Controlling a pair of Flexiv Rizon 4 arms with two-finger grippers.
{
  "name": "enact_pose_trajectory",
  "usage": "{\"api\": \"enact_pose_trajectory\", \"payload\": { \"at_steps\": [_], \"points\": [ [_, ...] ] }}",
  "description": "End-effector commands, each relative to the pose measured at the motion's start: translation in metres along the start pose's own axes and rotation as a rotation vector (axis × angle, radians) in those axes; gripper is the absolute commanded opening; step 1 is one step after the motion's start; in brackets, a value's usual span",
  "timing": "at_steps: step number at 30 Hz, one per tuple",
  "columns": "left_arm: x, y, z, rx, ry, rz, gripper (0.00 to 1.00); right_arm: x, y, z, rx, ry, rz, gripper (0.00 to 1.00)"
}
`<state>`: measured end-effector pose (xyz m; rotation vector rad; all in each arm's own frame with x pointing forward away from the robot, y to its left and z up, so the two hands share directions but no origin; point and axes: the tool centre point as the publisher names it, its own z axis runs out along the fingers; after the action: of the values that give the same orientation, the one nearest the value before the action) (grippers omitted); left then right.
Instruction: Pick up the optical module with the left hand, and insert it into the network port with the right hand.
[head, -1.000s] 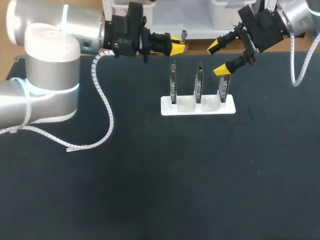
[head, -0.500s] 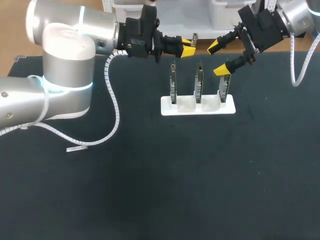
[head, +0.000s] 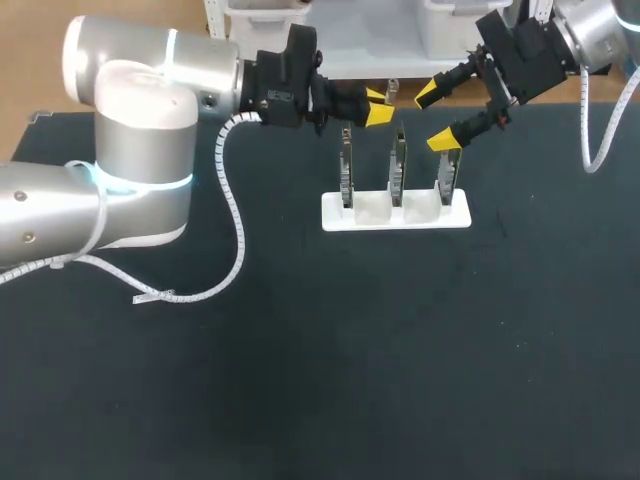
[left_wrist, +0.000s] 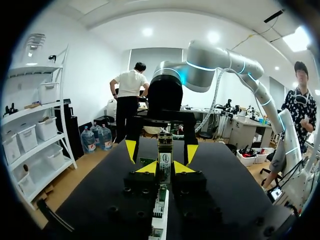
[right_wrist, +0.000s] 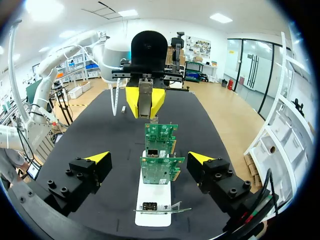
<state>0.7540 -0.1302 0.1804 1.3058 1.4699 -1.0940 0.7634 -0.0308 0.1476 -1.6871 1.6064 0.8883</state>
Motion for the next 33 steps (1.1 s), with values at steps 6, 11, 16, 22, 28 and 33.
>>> {"api": "enact_pose_trajectory", "payload": {
  "at_steps": [6, 11, 16, 22, 28, 33],
  "points": [
    [0.002, 0.002, 0.012, 0.014, 0.003, -0.007, 0.00, 0.000, 0.000, 0.000, -0.001, -0.002, -0.001, 1.00],
    [0.003, 0.001, 0.019, 0.029, 0.013, -0.009, 0.00, 0.000, 0.000, 0.000, -0.001, -0.002, -0.001, 1.00],
    [0.003, 0.001, 0.022, 0.033, 0.012, -0.010, 0.00, 0.000, 0.000, 0.000, -0.001, -0.002, -0.001, 1.00],
    [0.005, 0.004, 0.024, 0.036, 0.006, -0.018, 0.00, 0.000, 0.000, 0.000, -0.001, -0.002, -0.001, 1.00],
    [0.009, 0.006, 0.026, 0.029, 0.007, 0.000, 0.00, 0.000, 0.000, 0.000, -0.001, -0.002, -0.001, 1.00],
    [0.008, 0.008, 0.026, 0.029, 0.008, 0.006, 0.00, 0.000, 0.000, 0.000, -0.001, -0.002, -0.001, 1.00]
  ]
}}
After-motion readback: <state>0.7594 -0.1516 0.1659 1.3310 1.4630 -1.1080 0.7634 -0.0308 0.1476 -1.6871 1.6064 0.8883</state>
